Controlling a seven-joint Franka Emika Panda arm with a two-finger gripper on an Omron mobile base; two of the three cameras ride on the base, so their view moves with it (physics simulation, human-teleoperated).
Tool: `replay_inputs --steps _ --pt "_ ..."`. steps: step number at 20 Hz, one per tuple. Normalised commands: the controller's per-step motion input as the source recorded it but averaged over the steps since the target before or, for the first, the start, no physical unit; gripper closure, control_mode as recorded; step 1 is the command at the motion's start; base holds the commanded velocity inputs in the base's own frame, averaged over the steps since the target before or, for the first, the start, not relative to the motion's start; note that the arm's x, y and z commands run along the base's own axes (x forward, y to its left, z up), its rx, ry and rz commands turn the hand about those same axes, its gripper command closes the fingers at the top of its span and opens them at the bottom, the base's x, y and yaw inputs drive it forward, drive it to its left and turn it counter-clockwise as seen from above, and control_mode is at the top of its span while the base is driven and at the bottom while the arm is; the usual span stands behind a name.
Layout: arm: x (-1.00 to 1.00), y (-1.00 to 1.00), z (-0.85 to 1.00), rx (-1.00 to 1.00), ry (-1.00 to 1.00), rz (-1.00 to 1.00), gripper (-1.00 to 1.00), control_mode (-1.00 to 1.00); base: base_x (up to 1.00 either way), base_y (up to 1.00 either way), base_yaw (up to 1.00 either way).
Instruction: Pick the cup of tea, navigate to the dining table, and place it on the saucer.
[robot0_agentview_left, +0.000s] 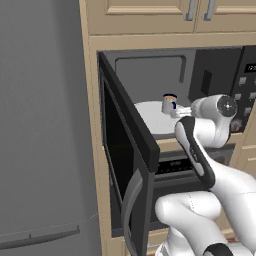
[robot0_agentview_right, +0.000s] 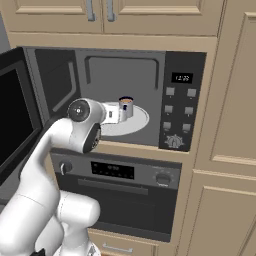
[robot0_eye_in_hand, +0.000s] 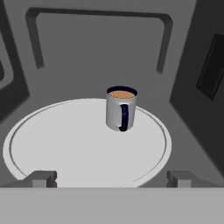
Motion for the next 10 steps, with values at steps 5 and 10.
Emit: replay_inputs --steps 5,10 --pt "0.32 -0.14 0.0 0.0 0.01 0.03 -1.0 -1.0 0.0 0.0 0.0" --pt "0.24 -0.17 0.0 0.0 0.03 0.01 -1.0 -1.0 0.0 0.0 0.0"
